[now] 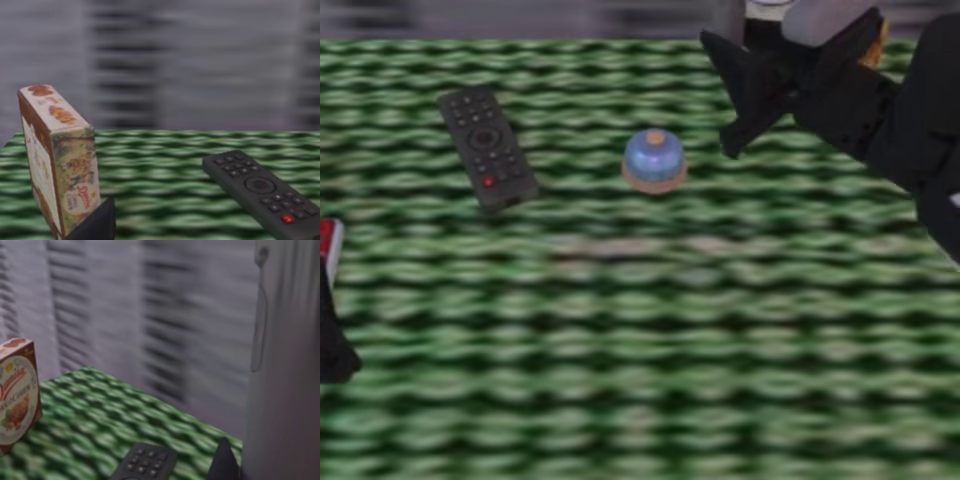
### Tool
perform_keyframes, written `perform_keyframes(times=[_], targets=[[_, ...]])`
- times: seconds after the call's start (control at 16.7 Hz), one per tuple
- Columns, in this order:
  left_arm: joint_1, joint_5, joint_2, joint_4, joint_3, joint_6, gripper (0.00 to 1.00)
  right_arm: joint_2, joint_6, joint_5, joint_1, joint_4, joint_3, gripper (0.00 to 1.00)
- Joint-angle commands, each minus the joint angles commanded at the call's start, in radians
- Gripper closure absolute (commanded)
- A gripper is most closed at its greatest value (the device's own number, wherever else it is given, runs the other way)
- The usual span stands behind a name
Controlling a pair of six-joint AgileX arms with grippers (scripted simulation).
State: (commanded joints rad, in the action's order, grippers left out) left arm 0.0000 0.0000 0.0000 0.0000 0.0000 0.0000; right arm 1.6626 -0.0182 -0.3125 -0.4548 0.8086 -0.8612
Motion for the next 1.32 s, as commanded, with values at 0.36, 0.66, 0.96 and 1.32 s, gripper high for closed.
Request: perform_keyframes(times=[0.36, 0.66, 0.96, 1.32], targets=[[0.000, 0.000, 0.000, 0.000, 0.000, 0.000, 0.00, -0.047, -0.001, 0.145, -0.153, 0.077, 0.100, 1.00], [0.000, 0.000, 0.000, 0.000, 0.000, 0.000, 0.00, -0.049, -0.003, 0.161, -0.171, 0.087, 0.110, 1.00], [0.000, 0.000, 0.000, 0.000, 0.000, 0.000, 0.00, -0.055, -0.001, 0.165, -0.174, 0.089, 0.113, 1.00], [-0.046, 0.068, 0.109, 0.055, 0.081, 0.002, 0.00, -0.055, -0.001, 0.165, -0.174, 0.089, 0.113, 1.00]])
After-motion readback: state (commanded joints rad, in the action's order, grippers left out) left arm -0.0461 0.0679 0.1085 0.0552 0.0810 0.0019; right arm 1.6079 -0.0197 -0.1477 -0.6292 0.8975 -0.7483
